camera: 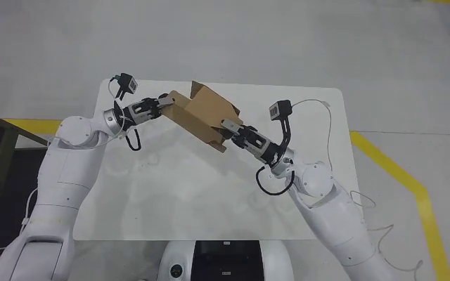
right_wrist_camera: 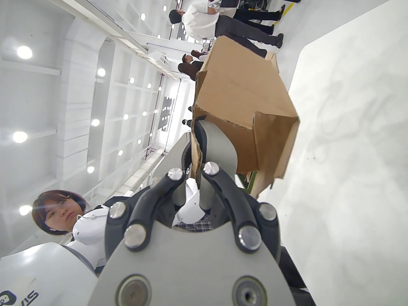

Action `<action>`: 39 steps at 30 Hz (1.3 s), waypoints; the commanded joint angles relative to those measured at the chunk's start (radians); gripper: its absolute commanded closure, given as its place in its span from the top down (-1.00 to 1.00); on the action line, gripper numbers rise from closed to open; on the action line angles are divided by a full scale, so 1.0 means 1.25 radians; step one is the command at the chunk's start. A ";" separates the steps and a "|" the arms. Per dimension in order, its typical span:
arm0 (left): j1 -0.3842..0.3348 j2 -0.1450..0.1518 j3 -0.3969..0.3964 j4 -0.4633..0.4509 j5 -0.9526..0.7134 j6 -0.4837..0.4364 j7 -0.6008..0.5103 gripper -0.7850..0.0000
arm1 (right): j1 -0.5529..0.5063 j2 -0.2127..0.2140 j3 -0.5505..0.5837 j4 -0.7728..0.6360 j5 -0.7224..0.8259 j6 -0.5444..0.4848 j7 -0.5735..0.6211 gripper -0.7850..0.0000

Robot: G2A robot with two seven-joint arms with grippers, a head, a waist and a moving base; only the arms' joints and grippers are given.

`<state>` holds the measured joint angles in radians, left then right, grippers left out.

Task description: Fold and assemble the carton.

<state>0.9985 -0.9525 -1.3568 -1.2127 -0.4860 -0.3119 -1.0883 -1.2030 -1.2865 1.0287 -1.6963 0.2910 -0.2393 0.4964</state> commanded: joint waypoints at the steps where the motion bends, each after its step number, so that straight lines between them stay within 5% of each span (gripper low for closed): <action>1: 0.001 0.001 -0.002 0.000 -0.006 0.009 -0.011 -1.00 | 0.000 0.000 0.003 0.000 0.000 0.004 -0.003 -1.00; 11: 0.015 0.005 -0.019 -0.005 -0.010 0.015 -0.020 -1.00 | -0.004 -0.002 0.015 -0.002 0.009 0.026 -0.017 -1.00; 14: 0.018 0.005 -0.022 -0.004 -0.014 0.017 -0.020 0.15 | -0.009 -0.003 0.012 -0.006 0.014 0.024 -0.009 -1.00; 15: 0.019 0.005 -0.023 -0.003 -0.016 0.019 -0.019 1.00 | -0.010 -0.003 0.011 -0.008 0.014 0.024 -0.008 -1.00; 28: 0.014 0.010 -0.061 -0.005 -0.057 0.023 -0.037 1.00 | -0.026 -0.006 -0.001 -0.016 0.006 0.042 0.003 -1.00; 39: 0.017 0.019 -0.073 -0.078 -0.157 0.102 -0.245 1.00 | -0.033 -0.003 0.002 -0.012 0.073 0.068 0.103 -1.00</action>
<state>1.0216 -0.9302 -1.4491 -1.3035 -0.6823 -0.2000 -1.3678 -1.2445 -1.2906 1.0310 -1.7131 0.3781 -0.1565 0.6169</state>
